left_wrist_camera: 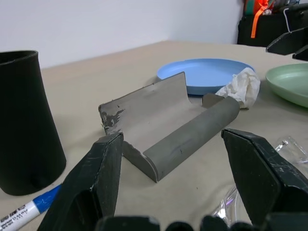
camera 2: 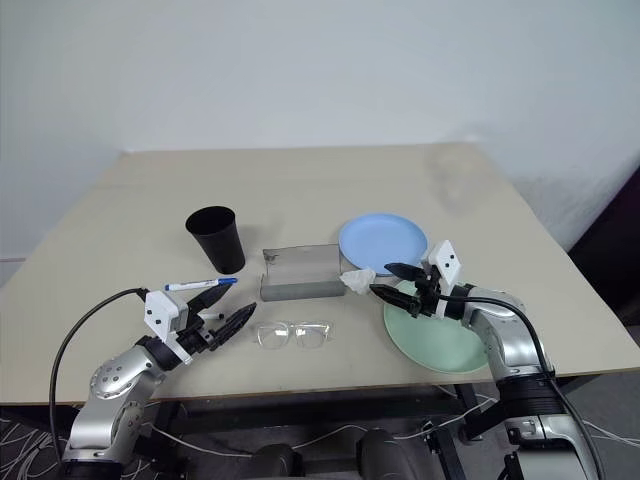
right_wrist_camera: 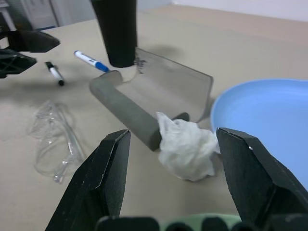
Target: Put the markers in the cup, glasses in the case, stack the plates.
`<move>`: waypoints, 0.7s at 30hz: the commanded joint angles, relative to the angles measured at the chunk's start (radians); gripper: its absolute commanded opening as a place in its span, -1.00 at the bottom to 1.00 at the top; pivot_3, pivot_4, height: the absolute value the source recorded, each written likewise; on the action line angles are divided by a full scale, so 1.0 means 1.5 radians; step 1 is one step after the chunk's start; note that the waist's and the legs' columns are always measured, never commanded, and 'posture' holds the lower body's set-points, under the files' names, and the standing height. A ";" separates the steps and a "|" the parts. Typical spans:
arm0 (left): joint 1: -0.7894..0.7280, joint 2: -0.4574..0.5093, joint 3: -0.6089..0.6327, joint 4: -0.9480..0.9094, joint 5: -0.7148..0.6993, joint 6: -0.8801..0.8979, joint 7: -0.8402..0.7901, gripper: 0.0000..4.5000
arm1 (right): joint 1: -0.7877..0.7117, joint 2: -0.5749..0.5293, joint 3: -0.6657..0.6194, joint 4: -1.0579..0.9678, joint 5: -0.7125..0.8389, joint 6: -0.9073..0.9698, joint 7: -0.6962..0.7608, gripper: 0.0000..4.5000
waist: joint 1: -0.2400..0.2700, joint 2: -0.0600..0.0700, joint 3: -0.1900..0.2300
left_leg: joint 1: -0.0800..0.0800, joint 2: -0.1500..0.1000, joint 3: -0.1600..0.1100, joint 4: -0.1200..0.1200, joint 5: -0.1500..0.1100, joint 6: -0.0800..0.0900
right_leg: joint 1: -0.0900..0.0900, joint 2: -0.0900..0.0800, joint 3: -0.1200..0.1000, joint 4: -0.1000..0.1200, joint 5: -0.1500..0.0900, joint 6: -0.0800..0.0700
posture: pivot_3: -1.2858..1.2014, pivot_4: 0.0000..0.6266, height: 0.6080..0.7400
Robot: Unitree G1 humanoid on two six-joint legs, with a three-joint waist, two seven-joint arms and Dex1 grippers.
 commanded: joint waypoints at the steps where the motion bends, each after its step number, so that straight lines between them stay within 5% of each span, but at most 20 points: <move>1: -0.006 -0.005 -0.028 -0.051 -0.007 0.018 -0.007 0.53 | -0.034 -0.046 -0.050 0.049 -0.002 0.010 -0.019 0.38 | 0.000 0.000 0.000 | 0.000 0.000 0.000 0.000 0.000 0.000 | 0.000 0.000 0.000 0.000 0.000 0.000 | 0.03 -1.00 0.95; 12: -0.021 -0.004 -0.071 -0.090 -0.017 0.063 -0.029 0.53 | -0.100 -0.174 -0.111 0.305 -0.031 0.002 -0.019 0.38 | 0.000 0.001 0.000 | 0.000 0.000 0.001 0.000 0.000 0.000 | 0.001 0.000 0.001 0.000 0.000 0.000 | 0.03 -1.00 0.95; 21: -0.032 -0.008 -0.088 -0.081 -0.012 0.073 -0.043 0.53 | -0.126 -0.203 -0.094 0.380 -0.043 0.037 0.044 0.38 | 0.000 0.001 0.000 | 0.000 0.000 0.002 0.003 0.000 0.000 | 0.001 0.000 0.002 0.000 0.000 0.000 | 0.03 -1.00 0.95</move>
